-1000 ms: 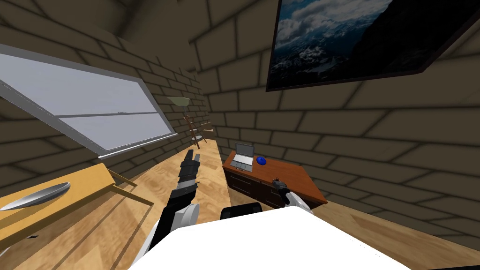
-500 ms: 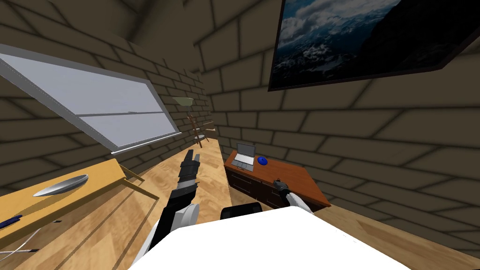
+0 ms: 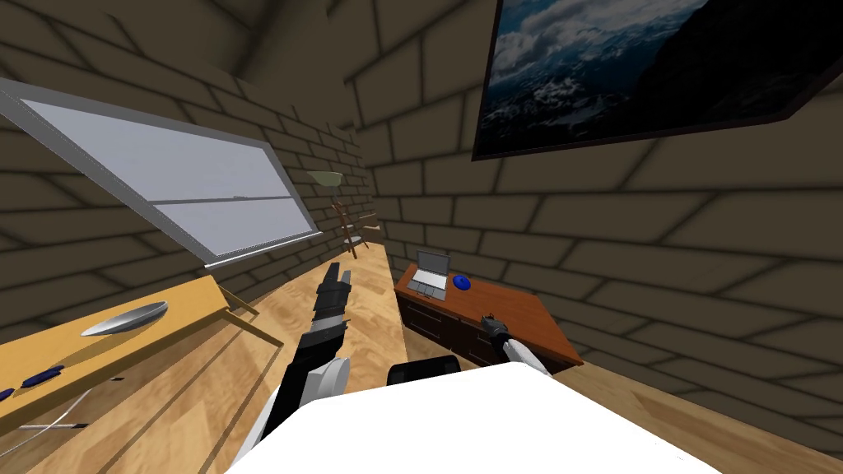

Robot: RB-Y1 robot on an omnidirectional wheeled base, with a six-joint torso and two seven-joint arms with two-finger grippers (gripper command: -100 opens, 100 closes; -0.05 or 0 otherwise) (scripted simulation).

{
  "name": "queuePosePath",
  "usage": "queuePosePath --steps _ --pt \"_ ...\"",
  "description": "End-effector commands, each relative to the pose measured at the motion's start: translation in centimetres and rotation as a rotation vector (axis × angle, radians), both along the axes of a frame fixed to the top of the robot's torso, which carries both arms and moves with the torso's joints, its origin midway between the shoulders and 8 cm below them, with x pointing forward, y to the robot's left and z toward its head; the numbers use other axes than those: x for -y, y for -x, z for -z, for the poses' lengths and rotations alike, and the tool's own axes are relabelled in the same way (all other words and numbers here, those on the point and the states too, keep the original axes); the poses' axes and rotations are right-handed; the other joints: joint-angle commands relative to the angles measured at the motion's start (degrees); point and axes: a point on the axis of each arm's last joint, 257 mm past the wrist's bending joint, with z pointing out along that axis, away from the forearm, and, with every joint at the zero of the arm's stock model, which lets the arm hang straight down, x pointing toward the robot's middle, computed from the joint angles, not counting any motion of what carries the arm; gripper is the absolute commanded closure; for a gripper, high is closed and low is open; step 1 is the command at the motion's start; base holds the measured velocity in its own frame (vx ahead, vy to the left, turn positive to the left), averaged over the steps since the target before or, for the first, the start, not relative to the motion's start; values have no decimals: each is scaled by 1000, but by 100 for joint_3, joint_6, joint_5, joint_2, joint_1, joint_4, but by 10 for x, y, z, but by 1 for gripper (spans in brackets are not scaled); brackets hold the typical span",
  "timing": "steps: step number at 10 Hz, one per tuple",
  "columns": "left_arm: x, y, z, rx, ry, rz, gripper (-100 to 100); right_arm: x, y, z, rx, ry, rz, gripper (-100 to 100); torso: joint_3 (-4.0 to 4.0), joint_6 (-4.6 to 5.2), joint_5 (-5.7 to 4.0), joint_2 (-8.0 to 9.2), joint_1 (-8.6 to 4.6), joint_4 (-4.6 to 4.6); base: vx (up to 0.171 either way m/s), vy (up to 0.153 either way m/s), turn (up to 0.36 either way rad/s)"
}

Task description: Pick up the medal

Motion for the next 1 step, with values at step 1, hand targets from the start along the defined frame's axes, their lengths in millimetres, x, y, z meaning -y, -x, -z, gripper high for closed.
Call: queuePosePath --steps 1 --pt "0 0 0 0 0 0 0 0 0 0 0 0 0 0 0 0 0 0 0 0 0 0 0"
